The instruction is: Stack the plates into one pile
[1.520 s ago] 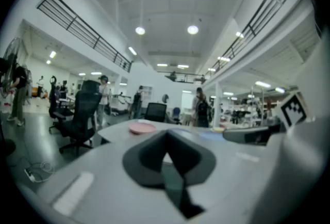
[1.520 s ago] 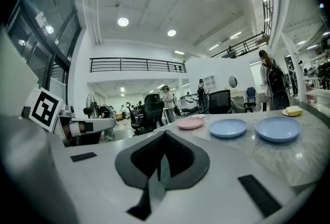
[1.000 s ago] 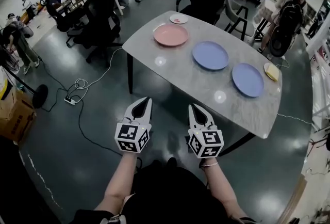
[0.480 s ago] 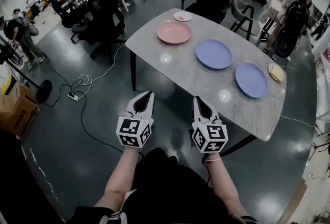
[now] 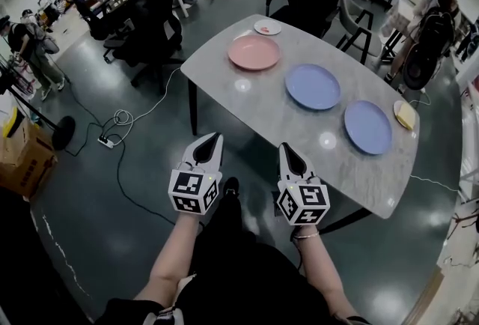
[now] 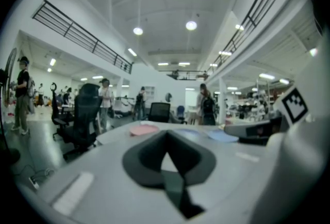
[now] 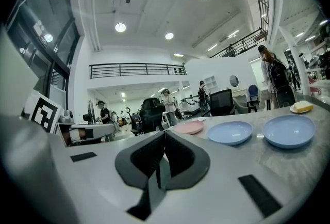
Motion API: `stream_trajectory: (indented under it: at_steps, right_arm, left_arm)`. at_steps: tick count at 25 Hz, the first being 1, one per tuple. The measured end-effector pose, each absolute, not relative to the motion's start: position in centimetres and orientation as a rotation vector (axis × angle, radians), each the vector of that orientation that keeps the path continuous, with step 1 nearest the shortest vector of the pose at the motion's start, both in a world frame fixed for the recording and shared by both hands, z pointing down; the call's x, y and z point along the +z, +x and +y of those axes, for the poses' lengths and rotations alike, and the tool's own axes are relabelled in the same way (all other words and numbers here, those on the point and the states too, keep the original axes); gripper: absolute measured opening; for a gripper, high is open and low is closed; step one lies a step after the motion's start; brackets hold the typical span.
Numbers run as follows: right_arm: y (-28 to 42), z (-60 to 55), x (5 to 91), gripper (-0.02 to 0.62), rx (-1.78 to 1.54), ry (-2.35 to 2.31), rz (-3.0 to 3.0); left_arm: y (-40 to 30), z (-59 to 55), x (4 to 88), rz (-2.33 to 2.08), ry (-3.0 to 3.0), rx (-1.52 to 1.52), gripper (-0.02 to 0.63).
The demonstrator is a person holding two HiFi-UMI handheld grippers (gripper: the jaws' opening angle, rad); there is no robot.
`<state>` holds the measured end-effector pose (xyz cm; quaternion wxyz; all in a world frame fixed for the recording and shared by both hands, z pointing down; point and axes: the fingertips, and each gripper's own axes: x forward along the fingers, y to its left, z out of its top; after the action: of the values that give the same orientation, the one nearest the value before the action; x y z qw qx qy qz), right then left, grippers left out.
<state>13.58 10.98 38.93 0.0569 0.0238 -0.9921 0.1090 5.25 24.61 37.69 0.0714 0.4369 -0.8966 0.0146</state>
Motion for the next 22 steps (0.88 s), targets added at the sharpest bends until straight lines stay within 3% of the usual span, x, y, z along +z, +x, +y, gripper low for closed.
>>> stream_trajectory:
  at_steps: [12,15,22]
  right_arm:
    - [3.1,8.2,41.3,0.008,0.339,0.072,-2.95]
    - [-0.5,6.9,41.6,0.062,0.342,0.082,-2.933]
    - [-8.7,4.0,42.2,0.094,0.369,0.159,-2.88]
  left_arm:
    - [-5.6,21.1,40.4,-2.643,1.328,0.014,0.017]
    - [-9.3,19.9,41.0,-2.626,1.326,0.006,0.033]
    - [-18.5,18.0,42.2,-2.574,1.318,0.007,0.073]
